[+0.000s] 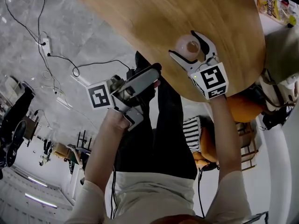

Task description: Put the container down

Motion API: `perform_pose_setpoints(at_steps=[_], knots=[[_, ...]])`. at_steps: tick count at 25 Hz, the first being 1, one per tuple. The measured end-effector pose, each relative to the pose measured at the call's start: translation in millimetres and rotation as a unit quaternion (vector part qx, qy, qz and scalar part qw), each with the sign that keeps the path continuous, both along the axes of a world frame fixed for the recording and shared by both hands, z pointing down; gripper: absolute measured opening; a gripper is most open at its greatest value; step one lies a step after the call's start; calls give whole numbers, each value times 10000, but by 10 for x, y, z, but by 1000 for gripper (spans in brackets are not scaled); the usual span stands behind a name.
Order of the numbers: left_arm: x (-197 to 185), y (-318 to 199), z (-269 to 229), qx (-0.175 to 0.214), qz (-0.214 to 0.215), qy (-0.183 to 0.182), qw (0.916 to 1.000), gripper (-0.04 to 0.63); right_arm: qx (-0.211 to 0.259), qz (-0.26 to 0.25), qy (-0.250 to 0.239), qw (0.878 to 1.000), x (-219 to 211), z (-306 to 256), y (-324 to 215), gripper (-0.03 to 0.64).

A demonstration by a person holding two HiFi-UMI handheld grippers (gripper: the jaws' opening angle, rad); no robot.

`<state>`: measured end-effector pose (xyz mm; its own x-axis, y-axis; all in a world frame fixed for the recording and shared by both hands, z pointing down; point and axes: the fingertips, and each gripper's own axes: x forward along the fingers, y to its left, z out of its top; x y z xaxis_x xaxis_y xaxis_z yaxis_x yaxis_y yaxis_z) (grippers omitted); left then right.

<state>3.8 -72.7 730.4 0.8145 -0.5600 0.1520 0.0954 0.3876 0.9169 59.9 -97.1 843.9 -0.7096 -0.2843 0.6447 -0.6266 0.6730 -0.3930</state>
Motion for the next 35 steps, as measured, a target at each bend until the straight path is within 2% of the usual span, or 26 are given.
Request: perform_pose_setpoints(at_steps=[10,23,35], knots=[[-151,20,15,64,-95,68,9999,307,154,22,621,9979,-147,182,-3,402],[-304,140,73,21,-130,105,9999,307,153,270,872,9957,-175,339,-6,403],[-446,270,125,1,-184,110,9998,307,605,214,1438,9875,-181,426,28,405]])
